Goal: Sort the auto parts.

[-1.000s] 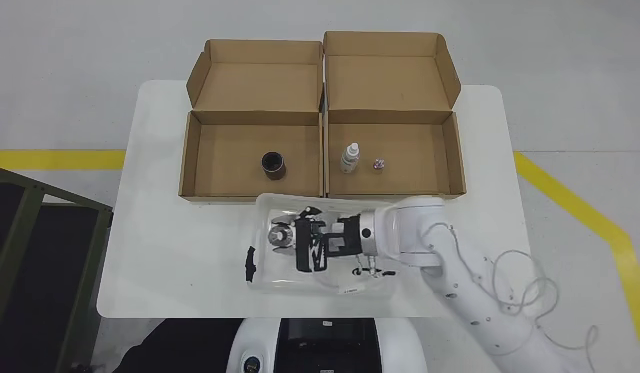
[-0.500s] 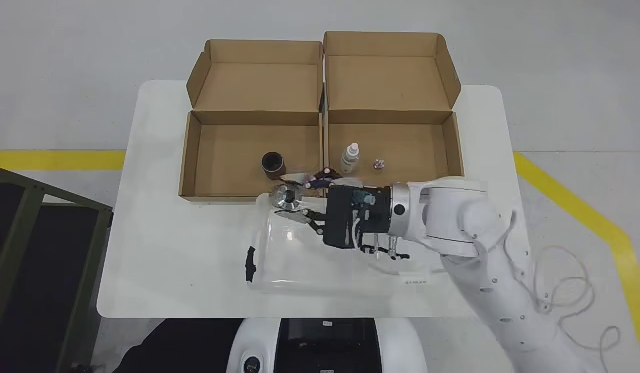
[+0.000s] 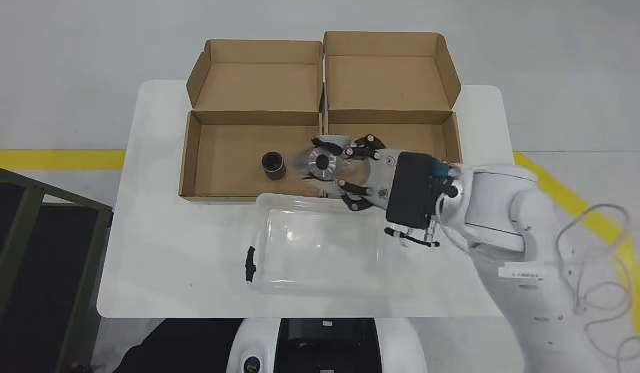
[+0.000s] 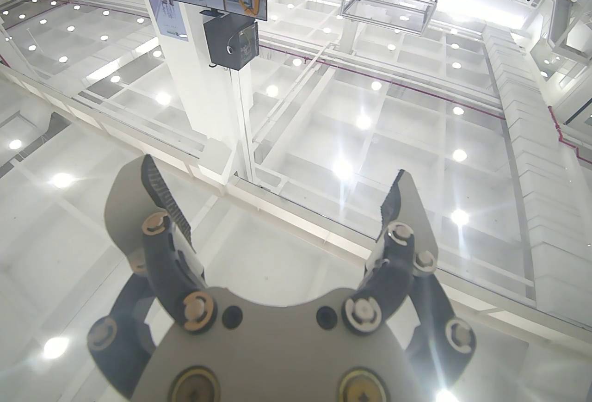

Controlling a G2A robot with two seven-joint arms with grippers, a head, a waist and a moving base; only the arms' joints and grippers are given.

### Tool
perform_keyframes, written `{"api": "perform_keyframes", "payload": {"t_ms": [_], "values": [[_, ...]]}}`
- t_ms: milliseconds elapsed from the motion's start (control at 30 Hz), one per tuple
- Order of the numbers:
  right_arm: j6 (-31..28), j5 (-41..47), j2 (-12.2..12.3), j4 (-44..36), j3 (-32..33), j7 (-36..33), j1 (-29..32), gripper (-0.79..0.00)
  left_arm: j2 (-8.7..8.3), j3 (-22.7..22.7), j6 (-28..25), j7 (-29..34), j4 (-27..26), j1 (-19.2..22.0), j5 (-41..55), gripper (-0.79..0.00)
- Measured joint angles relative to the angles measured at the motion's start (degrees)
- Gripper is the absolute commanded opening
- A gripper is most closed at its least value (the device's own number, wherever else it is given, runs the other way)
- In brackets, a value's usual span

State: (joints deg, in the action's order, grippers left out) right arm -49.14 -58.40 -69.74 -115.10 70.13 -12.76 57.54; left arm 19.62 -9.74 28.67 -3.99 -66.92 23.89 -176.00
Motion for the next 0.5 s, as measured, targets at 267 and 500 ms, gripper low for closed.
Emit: {"api": "perform_keyframes", "payload": {"t_ms": [267, 500], "values": [[-0.24, 1.46, 0.67, -1.28, 3.71, 2.41, 1.72, -0.785, 0.0, 0.0, 0.0, 0.0, 0.0, 0.0, 0.0, 0.0], [-0.09, 2.13, 0.88, 0.45, 4.39, 4.1, 0.78, -0.785, 0.0, 0.0, 0.0, 0.0, 0.0, 0.0, 0.0, 0.0]]}}
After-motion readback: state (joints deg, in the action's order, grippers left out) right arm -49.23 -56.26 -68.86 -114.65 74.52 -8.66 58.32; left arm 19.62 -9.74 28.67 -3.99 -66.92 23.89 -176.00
